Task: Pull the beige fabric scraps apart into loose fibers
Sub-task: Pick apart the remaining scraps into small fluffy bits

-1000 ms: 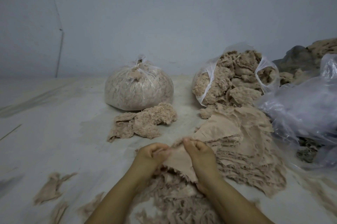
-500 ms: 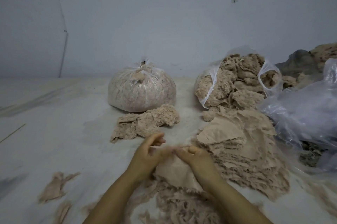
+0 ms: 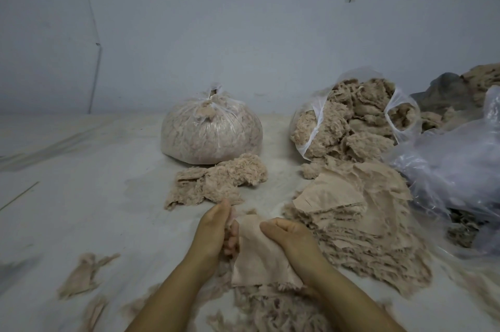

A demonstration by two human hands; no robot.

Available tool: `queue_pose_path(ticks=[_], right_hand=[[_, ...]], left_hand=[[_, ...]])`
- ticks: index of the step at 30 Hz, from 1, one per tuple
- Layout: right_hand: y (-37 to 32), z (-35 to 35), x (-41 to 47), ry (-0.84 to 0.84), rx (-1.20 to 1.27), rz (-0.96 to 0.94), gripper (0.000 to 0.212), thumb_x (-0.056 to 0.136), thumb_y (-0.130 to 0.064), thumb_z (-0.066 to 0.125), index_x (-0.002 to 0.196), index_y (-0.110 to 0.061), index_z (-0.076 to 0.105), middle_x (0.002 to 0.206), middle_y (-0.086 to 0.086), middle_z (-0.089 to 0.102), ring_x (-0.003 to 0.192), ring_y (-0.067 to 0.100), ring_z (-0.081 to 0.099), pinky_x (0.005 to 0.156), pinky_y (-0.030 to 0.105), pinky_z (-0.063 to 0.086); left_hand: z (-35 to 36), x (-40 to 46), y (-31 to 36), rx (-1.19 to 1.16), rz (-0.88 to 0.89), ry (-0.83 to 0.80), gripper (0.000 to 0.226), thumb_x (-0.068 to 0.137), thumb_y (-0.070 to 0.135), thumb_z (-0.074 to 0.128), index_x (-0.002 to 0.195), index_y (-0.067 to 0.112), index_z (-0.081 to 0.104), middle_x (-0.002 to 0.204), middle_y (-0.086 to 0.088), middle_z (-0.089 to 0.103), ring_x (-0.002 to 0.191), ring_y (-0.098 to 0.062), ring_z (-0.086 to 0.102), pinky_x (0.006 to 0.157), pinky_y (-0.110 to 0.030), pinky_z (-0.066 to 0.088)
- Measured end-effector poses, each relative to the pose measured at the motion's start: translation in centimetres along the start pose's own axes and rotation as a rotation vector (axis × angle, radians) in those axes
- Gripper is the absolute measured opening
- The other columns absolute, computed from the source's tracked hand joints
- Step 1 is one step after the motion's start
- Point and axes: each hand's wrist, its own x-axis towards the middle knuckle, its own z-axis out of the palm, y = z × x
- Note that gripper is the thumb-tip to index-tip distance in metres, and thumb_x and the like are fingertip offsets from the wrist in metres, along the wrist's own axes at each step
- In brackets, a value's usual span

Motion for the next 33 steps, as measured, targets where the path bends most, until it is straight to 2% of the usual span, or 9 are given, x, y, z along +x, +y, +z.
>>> queue_pose_path(ticks=[4, 8, 14, 18, 21, 26, 29, 31, 33], right_hand=[[-0.1, 0.1, -0.2, -0.042, 0.056, 0.009, 0.034, 0.093, -0.017, 0.059, 0.059, -0.017, 0.059, 0.059, 0.002, 0.048, 0.056, 0.011, 0.042, 0.052, 0.020, 0.035], [-0.3, 0.3, -0.3, -0.066, 0.039, 0.013, 0.028, 0.093, -0.017, 0.058, 0.066, -0.010, 0.059, 0.061, 0.008, 0.047, 0.055, 0.014, 0.040, 0.050, 0.021, 0.032], [-0.3, -0.6, -0.3, -0.059, 0.020, 0.020, 0.033, 0.093, -0.020, 0.058, 0.061, -0.013, 0.052, 0.055, 0.001, 0.046, 0.050, 0.012, 0.040, 0.047, 0.019, 0.033], [-1.3, -1.1, 0.4, 0.075, -0.023, -0.108, 0.035, 0.094, -0.025, 0.058, 0.059, -0.022, 0.056, 0.057, -0.008, 0.050, 0.057, 0.009, 0.044, 0.052, 0.018, 0.037], [-3.5, -4.1, 2.3, 0.370, 0.001, -0.182, 0.028, 0.094, -0.025, 0.056, 0.074, -0.006, 0.060, 0.066, 0.004, 0.051, 0.063, 0.016, 0.046, 0.055, 0.024, 0.036], [-4.0, -7.9, 3.3, 0.615, -0.665, -0.086, 0.039, 0.094, -0.032, 0.052, 0.129, -0.015, 0.050, 0.122, 0.009, 0.052, 0.114, 0.027, 0.051, 0.093, 0.037, 0.044], [-1.6, -5.3, 1.2, 0.360, -0.626, -0.267, 0.012, 0.091, -0.030, 0.058, 0.101, -0.024, 0.061, 0.093, -0.008, 0.060, 0.084, 0.006, 0.057, 0.068, 0.009, 0.040], [0.6, -3.6, -0.1, -0.004, -0.674, -0.204, 0.014, 0.084, -0.043, 0.066, 0.091, -0.032, 0.063, 0.084, -0.012, 0.059, 0.074, -0.001, 0.054, 0.064, 0.008, 0.039], [2.1, -3.0, -0.7, -0.228, -0.769, -0.153, 0.022, 0.076, -0.052, 0.071, 0.087, -0.035, 0.061, 0.084, -0.013, 0.052, 0.075, -0.001, 0.050, 0.065, 0.010, 0.037]], left_hand=[[0.3, -0.4, -0.1, 0.068, 0.055, -0.118, 0.033, 0.084, 0.039, 0.059, 0.069, 0.010, 0.051, 0.049, 0.000, 0.037, 0.036, -0.008, 0.027, 0.035, -0.017, 0.023], [-0.1, 0.4, -0.2, 0.065, 0.037, 0.062, 0.037, 0.097, 0.021, 0.050, 0.062, 0.012, 0.042, 0.043, 0.005, 0.031, 0.033, -0.006, 0.023, 0.034, -0.015, 0.022], [-2.6, 1.7, 0.1, -0.134, 0.056, 0.260, 0.032, 0.096, 0.014, 0.049, 0.065, 0.011, 0.049, 0.046, 0.002, 0.035, 0.035, -0.008, 0.027, 0.033, -0.015, 0.021], [-1.6, 1.5, -1.0, 0.305, 0.132, 0.224, 0.033, 0.091, 0.018, 0.059, 0.060, 0.010, 0.051, 0.051, 0.000, 0.046, 0.047, -0.015, 0.040, 0.048, -0.026, 0.036], [-1.8, 1.4, -1.7, 0.788, 0.315, 0.192, 0.039, 0.092, 0.024, 0.058, 0.060, 0.010, 0.041, 0.065, -0.003, 0.044, 0.065, -0.016, 0.044, 0.054, -0.018, 0.028], [-2.4, 1.7, -2.3, 0.882, 0.246, 0.035, 0.006, 0.086, 0.022, 0.068, 0.092, 0.021, 0.066, 0.094, 0.009, 0.058, 0.084, -0.007, 0.052, 0.067, -0.005, 0.034], [-2.8, 1.7, -2.1, 0.879, 0.301, 0.147, 0.018, 0.083, 0.005, 0.063, 0.079, 0.022, 0.064, 0.082, 0.011, 0.059, 0.081, -0.009, 0.052, 0.065, 0.001, 0.033], [-3.3, 1.9, -1.9, 0.842, 0.322, 0.294, 0.012, 0.082, 0.005, 0.061, 0.080, 0.016, 0.066, 0.083, 0.003, 0.062, 0.080, -0.014, 0.052, 0.064, -0.008, 0.034], [-3.9, 2.1, -1.6, 0.718, 0.234, 0.341, 0.011, 0.091, 0.018, 0.058, 0.094, 0.010, 0.066, 0.094, -0.008, 0.064, 0.084, -0.021, 0.056, 0.078, -0.023, 0.043]])
